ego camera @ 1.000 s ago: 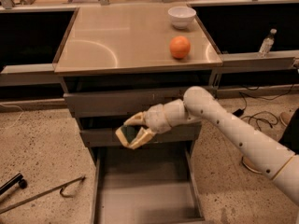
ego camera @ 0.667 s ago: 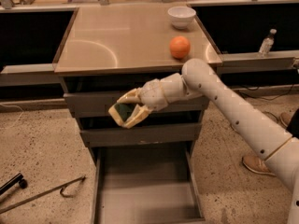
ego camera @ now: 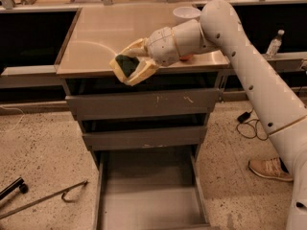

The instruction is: Pick sponge from bottom drawer and place on counter

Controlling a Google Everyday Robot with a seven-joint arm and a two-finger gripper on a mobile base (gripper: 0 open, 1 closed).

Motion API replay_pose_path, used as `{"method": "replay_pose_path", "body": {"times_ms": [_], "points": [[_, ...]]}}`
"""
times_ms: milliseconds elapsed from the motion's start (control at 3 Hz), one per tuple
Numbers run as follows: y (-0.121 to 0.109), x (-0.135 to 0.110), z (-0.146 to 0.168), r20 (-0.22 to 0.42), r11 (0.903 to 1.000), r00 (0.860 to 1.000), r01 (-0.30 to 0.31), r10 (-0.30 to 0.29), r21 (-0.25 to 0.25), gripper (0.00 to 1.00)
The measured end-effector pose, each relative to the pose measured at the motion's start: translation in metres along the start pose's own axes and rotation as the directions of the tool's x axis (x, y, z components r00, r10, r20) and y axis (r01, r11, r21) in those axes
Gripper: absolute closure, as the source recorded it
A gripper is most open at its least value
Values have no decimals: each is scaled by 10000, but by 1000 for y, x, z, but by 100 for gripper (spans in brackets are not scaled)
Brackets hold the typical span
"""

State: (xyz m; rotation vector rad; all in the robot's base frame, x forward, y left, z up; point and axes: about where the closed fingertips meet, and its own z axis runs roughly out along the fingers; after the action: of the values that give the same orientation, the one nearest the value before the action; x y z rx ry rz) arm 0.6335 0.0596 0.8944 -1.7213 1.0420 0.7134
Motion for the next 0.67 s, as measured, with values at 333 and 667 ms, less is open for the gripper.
{"method": "replay_pose_path", "body": {"times_ms": [333, 667], "points": [[0, 0, 0, -1, 10000, 10000, 2, -2, 0, 100], [-19, -3, -5, -328, 9990, 9985, 433, -436, -106, 100]]}}
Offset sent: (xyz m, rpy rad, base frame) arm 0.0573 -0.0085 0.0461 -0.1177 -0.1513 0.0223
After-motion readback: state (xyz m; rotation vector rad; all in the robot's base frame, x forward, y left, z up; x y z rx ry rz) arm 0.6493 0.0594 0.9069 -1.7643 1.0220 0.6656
